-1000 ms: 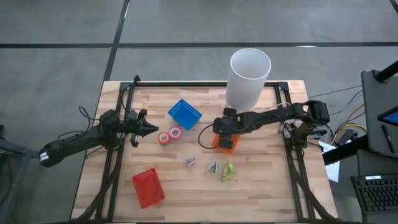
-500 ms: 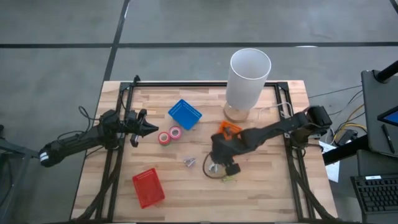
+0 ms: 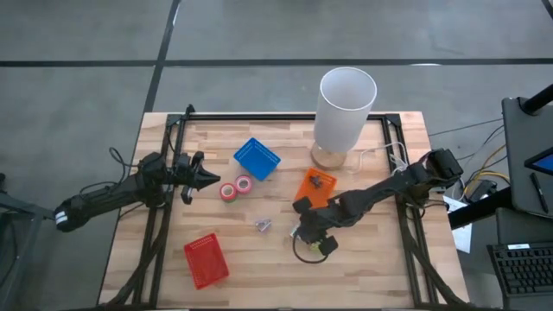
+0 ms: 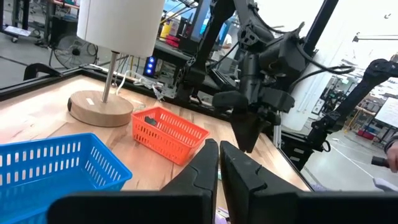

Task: Pick and place Stapler, Stapler remover, tape
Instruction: Put the blue staple remover into the orange basket

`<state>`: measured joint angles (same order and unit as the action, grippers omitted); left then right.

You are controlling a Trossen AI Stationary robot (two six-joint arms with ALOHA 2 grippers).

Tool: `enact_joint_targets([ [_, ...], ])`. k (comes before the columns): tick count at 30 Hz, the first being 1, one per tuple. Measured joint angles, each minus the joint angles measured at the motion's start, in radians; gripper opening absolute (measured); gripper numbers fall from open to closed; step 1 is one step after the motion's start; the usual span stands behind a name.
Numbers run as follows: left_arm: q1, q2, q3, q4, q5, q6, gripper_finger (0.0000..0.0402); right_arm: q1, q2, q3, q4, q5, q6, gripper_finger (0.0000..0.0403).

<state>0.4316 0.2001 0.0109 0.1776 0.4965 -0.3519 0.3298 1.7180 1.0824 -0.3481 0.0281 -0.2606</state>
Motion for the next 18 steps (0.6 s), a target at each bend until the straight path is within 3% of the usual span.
enact_joint_targets([
  [9,0.000,0.000,0.000,0.001,0.000,0.000,0.0021,0.004,0.001,-0.080,0.120,-0.002,-0.024,0.0082],
  [18,0.000,0.000,0.000,0.001,0.000,0.000,0.0019,0.018,0.001,-0.090,0.127,0.025,-0.059,0.0106],
])
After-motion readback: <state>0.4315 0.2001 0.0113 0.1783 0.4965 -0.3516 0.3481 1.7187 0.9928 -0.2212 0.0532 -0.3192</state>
